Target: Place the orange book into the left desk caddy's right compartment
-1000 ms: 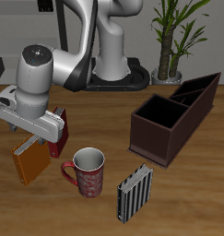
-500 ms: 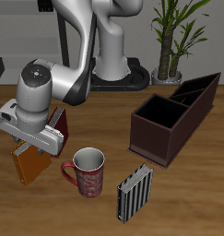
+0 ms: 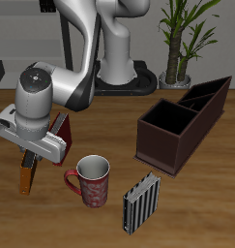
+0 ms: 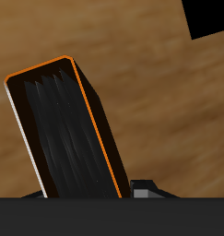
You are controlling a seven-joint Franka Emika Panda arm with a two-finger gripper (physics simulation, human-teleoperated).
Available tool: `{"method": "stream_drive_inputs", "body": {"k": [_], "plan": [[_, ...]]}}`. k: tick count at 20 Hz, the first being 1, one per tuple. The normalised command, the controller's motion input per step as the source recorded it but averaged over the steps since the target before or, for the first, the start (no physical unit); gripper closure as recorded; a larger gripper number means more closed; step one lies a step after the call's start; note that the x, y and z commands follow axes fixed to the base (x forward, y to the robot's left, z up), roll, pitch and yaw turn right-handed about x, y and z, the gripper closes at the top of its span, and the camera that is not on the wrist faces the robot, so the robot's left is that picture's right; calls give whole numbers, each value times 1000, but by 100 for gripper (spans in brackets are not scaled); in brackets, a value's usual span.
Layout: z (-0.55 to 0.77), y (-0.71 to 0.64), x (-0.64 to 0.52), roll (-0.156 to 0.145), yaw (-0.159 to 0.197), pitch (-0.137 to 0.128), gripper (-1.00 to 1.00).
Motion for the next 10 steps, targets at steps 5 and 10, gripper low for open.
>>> {"method": "stream_drive_inputs", "body": {"k": [5, 10], "plan": [[255, -26, -56, -19, -3, -38, 100], [581, 42, -159, -13, 8, -87, 100]]}}
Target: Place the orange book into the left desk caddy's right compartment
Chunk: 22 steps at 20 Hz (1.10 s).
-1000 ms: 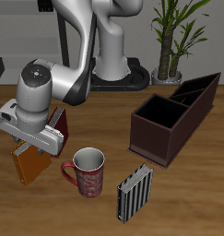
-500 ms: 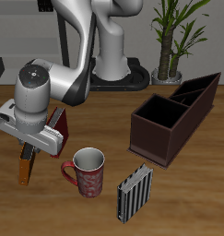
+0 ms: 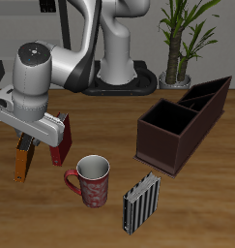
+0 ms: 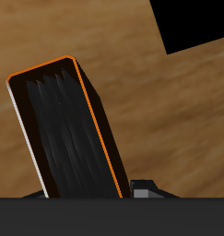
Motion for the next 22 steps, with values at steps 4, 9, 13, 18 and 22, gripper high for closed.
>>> {"method": "stream_drive_inputs", "body": {"k": [4, 9, 13, 18, 22], "plan": [[566, 47, -208, -10, 10, -69, 100], [407, -1, -206, -8, 7, -40, 100], [516, 15, -386, -21, 12, -33, 100], [494, 12, -369, -16, -10, -46, 100], [711, 90, -640, -32, -13, -53, 100]]}}
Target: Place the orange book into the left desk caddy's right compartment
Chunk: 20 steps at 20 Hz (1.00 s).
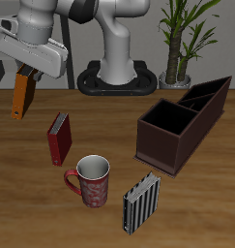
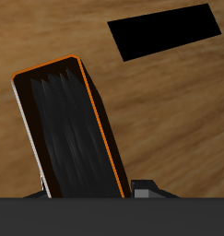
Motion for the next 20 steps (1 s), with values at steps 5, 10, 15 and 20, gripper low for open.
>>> {"method": "stream_drive_inputs", "body": {"k": [5, 10, 15, 20], "plan": [[379, 205, -442, 13, -27, -46, 100], [66, 293, -264, 15, 13, 13, 100], [24, 282, -204, 24, 22, 5, 100], [54, 370, -160, 42, 38, 7, 100]]}}
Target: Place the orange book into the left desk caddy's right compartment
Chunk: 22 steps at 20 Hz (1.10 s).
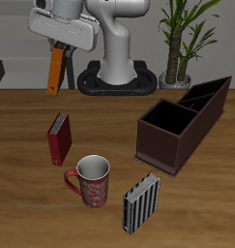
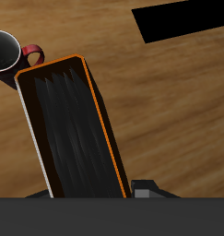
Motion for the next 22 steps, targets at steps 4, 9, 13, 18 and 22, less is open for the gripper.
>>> {"method": "stream_drive_inputs", "body": {"k": [4, 9, 13, 18, 22], "plan": [[64, 703, -171, 99, 39, 0, 100], [64, 372, -80, 64, 29, -10, 100], [60, 504, -97, 54, 22, -15, 100], [-58, 370, -72, 44, 26, 9, 100], [-128, 344, -51, 41, 14, 9, 100]]}}
